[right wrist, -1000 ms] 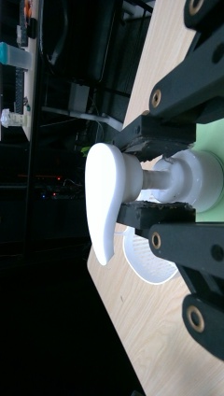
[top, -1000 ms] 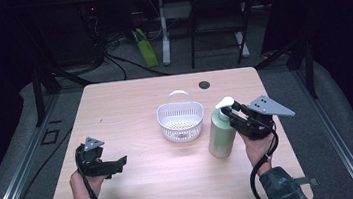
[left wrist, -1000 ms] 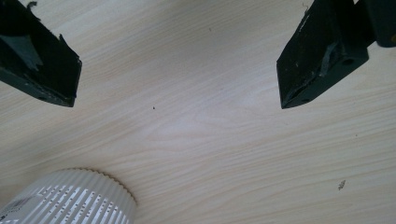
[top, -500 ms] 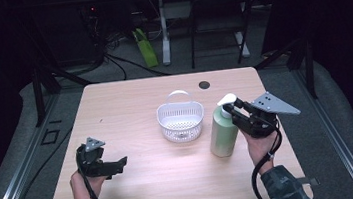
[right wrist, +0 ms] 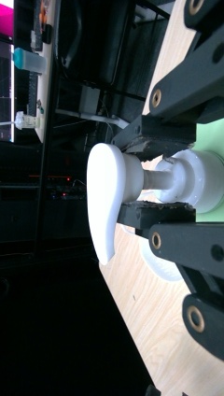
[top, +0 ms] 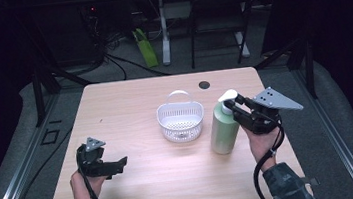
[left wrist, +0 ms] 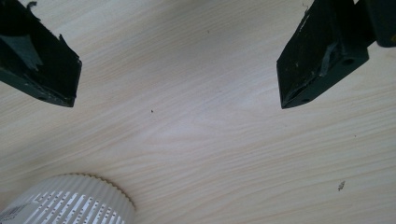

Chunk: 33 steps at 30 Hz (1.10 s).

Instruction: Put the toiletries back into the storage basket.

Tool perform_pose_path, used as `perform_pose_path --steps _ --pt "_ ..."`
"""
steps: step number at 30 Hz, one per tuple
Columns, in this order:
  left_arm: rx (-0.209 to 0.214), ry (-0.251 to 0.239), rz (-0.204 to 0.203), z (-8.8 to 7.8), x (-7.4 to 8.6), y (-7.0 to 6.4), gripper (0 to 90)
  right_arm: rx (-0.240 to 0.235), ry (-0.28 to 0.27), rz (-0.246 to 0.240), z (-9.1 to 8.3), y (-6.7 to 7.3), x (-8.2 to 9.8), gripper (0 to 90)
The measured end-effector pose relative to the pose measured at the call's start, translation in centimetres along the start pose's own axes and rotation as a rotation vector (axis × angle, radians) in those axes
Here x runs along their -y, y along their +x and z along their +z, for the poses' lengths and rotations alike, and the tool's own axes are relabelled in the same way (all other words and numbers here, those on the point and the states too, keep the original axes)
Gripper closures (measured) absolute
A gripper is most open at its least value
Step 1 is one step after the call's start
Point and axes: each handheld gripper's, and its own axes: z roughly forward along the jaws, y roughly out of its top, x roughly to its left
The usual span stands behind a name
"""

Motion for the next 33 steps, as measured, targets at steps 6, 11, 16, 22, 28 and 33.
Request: perform_pose_path --steps 6,11,16,22,28,33 --pt "-0.001 0.001 0.004 0.0 0.0 0.0 0.0 0.003 -0.010 -0.007 -0.2 -0.1 -0.7 67.7" --pt "-0.001 0.004 0.004 0.0 0.0 0.0 0.0 0.004 -0.015 -0.012 -0.2 -0.2 -1.3 67.7" --pt "0.000 0.004 0.007 0.1 0.0 0.0 0.0 0.003 -0.018 -0.019 -0.2 -0.2 -1.8 67.7" --pt "0.002 0.004 0.007 0.1 0.0 0.0 0.0 0.004 -0.026 -0.024 -0.1 -0.2 -2.4 67.7" --pt "0.001 0.008 0.008 0.1 0.0 0.0 0.0 0.004 -0.035 -0.027 0.0 -0.3 -2.8 67.7" --pt "-0.004 0.008 0.007 0.1 0.0 0.0 0.0 0.001 -0.040 -0.034 0.1 -0.3 -3.3 67.7"
